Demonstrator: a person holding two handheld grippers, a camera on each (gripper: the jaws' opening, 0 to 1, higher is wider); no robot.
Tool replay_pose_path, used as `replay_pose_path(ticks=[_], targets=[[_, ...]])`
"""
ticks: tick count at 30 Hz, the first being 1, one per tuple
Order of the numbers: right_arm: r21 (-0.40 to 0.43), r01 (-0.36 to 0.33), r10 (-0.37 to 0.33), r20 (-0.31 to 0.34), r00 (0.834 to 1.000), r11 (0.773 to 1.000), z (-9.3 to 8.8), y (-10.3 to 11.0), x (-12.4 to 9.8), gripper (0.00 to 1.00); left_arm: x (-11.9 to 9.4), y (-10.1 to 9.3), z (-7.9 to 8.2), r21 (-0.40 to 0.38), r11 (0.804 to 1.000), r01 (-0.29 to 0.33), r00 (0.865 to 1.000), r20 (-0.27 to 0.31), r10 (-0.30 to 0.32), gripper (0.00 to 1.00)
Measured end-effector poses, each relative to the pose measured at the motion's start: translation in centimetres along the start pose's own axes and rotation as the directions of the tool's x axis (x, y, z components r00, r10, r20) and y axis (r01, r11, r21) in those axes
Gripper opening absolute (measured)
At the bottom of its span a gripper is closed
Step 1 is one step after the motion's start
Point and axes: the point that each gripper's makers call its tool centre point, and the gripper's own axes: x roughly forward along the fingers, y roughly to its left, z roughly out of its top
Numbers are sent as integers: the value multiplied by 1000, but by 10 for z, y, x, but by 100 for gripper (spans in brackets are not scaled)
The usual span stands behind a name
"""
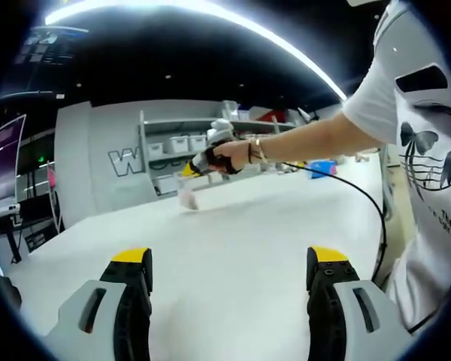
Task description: Open the resealable bag by pulling the two sides of the seal apart until the entire bag opening is separated and visibly accessible.
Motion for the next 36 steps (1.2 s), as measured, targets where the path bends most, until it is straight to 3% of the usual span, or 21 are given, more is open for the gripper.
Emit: replay_pose_path(ticks=[7,12,17,22,26,36], targets=[[-12,22,-22,2,1000,1000,9,-8,3,0,0,1,1,-9,1000,1,1000,6,-1,84],[-121,80,-82,-12,997,989,7,-17,7,0,0,1,1,-6,1000,0,1000,7,0,84],[-139,78,-84,-33,996,987,-7,-13,17,0,0,1,1,-8,1000,-1,1000,9,1,84],[-151,44,-53,-56,997,988,-24,9,27,0,-1,2,0,-5,1000,-1,1000,8,1,84],[-173,32,-46,-77,996,984,-33,14,34,0,-1,2,0,-4,1000,3,1000,9,-2,83],[-195,-34,0,-172,985,980,-82,36,50,0,-2,3,1,-3,1000,3,1000,14,-3,83]])
